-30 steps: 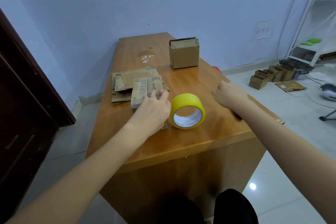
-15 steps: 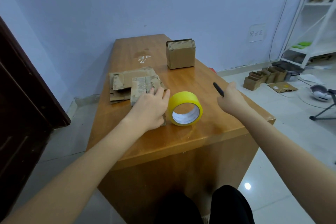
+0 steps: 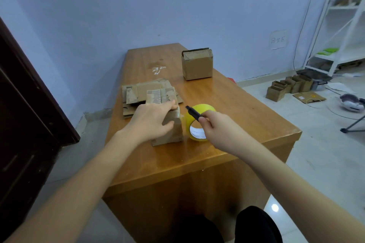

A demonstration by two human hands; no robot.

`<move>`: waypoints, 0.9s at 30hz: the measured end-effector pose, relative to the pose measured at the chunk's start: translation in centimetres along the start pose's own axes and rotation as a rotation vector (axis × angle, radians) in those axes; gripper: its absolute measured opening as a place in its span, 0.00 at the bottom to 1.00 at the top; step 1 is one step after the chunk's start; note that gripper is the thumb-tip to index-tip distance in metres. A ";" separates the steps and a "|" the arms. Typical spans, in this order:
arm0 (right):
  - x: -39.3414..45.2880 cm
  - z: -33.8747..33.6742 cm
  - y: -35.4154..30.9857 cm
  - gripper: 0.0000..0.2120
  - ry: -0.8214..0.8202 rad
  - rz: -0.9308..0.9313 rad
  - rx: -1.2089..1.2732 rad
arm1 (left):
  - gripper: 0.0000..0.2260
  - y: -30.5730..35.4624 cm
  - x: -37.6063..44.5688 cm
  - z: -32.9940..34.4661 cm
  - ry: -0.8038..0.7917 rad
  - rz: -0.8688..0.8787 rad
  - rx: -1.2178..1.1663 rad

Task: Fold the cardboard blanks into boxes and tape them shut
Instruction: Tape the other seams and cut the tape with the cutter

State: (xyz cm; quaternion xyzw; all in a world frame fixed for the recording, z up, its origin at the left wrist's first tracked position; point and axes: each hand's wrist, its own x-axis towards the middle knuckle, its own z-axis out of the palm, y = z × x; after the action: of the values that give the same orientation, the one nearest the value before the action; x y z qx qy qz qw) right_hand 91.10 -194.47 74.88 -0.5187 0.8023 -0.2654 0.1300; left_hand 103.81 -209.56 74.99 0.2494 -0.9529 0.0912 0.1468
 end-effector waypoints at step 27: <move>-3.3 3.4 -0.3 0.16 -0.109 -0.076 0.449 | 0.29 -0.3 0.3 -1.3 -0.183 0.033 0.000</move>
State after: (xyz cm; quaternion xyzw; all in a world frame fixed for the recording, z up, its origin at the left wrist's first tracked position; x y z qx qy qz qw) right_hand 94.39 -192.55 72.08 -0.5202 0.6948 -0.4136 0.2751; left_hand 104.03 -209.63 76.39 0.2411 -0.9662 0.0704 0.0578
